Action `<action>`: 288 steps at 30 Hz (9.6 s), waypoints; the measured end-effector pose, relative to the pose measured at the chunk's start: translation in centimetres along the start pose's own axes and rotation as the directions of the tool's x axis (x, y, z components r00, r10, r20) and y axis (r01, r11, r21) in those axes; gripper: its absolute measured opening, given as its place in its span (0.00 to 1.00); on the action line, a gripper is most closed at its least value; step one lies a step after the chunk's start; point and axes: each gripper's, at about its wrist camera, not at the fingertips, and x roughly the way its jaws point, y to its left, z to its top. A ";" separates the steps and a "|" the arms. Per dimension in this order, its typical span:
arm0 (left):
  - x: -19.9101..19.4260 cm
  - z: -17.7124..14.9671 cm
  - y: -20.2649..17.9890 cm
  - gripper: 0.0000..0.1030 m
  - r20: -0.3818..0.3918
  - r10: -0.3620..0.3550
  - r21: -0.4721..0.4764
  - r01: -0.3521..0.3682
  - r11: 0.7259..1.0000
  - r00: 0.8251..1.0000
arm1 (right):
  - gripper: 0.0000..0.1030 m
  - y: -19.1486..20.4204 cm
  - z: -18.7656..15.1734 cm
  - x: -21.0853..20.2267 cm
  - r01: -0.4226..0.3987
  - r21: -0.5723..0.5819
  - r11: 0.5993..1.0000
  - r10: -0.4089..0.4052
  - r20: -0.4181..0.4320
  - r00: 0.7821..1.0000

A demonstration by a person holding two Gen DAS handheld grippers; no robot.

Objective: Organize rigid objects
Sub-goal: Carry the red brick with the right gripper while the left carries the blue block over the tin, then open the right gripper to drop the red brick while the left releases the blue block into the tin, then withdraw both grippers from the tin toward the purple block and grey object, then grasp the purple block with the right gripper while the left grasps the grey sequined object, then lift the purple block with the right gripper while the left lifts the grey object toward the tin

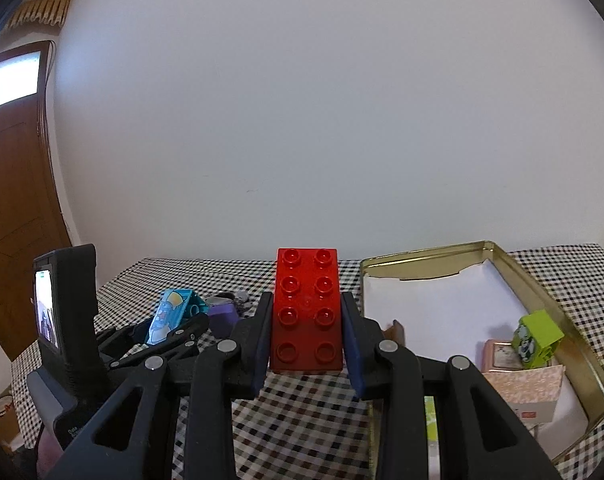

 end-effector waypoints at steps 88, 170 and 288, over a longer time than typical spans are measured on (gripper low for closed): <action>6.8 2.4 -22.0 0.41 -0.277 -0.037 0.372 0.142 0.917 0.960 | 0.34 -14.9 0.3 2.9 0.230 0.101 0.968 -0.203 -0.229 0.952; 1.5 1.7 1.9 0.99 0.092 0.050 0.114 -0.060 0.992 0.994 | 0.79 4.2 -0.5 2.2 0.356 0.118 0.927 -0.371 0.161 0.914; -1.0 -0.5 1.8 0.70 0.031 0.201 -0.002 -0.201 0.980 0.979 | 0.41 8.0 -2.7 3.7 0.144 -0.095 0.985 -0.150 -0.059 0.987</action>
